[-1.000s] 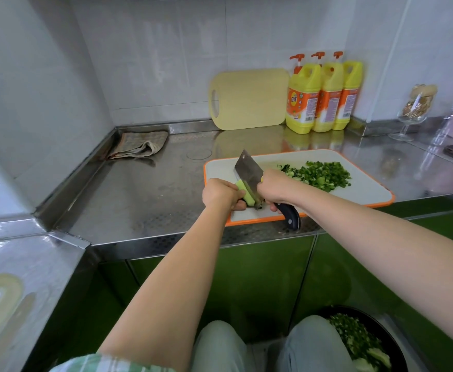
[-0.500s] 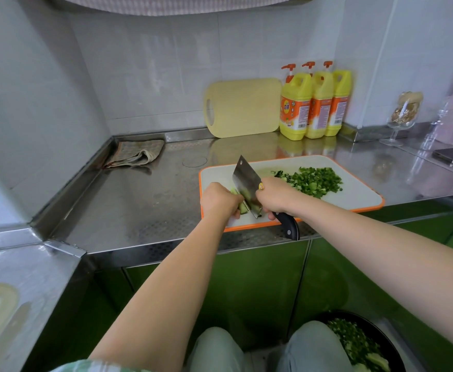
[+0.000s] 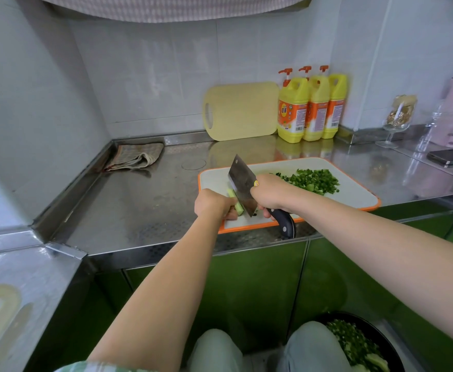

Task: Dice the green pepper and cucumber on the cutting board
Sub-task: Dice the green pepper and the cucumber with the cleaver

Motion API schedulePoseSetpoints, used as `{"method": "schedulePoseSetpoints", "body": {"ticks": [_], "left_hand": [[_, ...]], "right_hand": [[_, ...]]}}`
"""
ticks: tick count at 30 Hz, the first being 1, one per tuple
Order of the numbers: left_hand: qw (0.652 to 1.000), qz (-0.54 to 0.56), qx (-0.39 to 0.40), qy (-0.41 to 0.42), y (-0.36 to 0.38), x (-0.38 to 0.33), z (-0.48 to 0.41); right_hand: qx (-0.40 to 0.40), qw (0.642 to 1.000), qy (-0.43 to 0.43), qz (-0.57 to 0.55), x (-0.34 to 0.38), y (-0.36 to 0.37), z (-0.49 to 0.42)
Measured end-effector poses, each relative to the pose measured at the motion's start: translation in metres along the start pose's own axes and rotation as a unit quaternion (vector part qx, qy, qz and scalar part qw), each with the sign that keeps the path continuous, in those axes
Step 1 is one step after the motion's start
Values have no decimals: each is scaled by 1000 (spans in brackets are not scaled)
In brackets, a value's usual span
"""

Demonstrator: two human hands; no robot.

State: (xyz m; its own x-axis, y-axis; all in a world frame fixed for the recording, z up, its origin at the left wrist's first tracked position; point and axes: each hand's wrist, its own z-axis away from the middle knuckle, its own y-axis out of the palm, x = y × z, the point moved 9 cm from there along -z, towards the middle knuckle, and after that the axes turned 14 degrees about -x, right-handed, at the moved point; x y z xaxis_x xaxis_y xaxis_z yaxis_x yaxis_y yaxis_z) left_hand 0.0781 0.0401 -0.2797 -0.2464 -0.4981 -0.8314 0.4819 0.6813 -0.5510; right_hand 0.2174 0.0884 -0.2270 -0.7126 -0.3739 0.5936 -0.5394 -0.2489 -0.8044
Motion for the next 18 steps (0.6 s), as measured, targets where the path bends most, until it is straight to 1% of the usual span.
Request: {"method": "schedulePoseSetpoints", "body": {"ticks": [3,10,13,18], "left_hand": [[1000,18,-10,-3,2,2,-2],[998,57,-3,0,9,0,-2],[999,45,-19,10,12,-3,-4],[999,7,-21,25,14,-6,-6]], "right_hand": [[9,1000,7,8,0,1,4],[9,1000,15,14,-3,1,6],[8,1000,18,8,-6,2,9],[4,1000,21,-7,-9,2,11]]}}
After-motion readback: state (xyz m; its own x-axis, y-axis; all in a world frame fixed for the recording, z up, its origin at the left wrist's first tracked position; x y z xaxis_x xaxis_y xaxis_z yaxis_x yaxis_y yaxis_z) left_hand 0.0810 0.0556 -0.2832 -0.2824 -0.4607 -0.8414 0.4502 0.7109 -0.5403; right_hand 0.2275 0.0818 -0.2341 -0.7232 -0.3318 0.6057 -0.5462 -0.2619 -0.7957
